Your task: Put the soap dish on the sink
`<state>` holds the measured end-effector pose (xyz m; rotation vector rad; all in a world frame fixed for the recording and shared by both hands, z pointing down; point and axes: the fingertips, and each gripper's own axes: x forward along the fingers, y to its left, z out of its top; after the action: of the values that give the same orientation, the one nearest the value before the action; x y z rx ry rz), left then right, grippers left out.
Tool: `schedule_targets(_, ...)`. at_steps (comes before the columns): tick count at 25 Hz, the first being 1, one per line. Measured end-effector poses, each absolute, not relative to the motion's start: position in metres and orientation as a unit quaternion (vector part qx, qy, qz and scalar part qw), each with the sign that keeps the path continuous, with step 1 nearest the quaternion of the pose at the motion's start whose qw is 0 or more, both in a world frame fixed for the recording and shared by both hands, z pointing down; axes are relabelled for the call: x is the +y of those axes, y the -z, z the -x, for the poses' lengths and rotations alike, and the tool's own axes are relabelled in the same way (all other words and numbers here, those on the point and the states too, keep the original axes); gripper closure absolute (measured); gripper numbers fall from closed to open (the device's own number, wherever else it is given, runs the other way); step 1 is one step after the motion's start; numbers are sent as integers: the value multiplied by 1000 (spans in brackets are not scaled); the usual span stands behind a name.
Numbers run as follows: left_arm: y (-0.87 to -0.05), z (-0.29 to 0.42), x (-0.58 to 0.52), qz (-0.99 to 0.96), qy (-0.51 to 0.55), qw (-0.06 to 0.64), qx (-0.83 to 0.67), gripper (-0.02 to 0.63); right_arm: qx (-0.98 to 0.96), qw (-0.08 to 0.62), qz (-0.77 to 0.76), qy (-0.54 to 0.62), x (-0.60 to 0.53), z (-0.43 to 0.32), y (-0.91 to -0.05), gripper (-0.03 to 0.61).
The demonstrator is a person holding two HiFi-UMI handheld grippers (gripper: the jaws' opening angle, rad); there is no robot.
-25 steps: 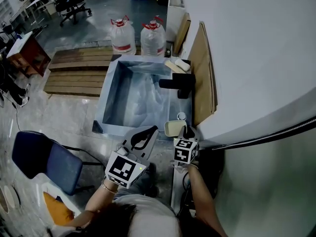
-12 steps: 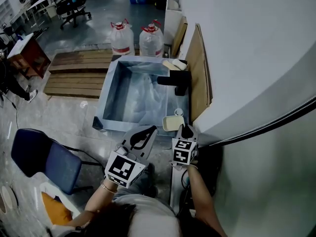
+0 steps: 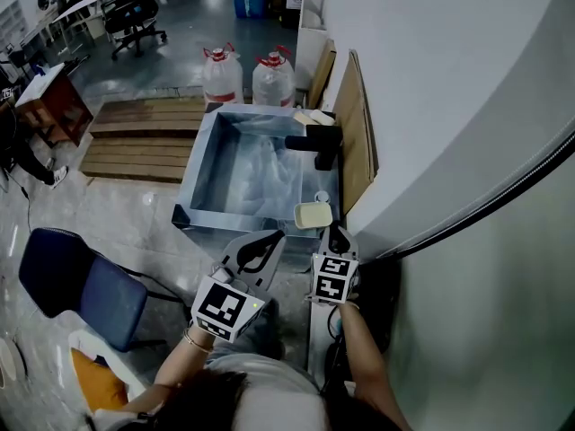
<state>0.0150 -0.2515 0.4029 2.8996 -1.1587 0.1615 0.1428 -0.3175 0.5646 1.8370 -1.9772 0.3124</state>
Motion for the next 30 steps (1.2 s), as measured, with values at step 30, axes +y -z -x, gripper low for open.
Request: schedule_targets(30, -360, 10, -117, -913, -23, -32, -406, 604, -736, 115, -665, -48, -166, -126, -465, 552)
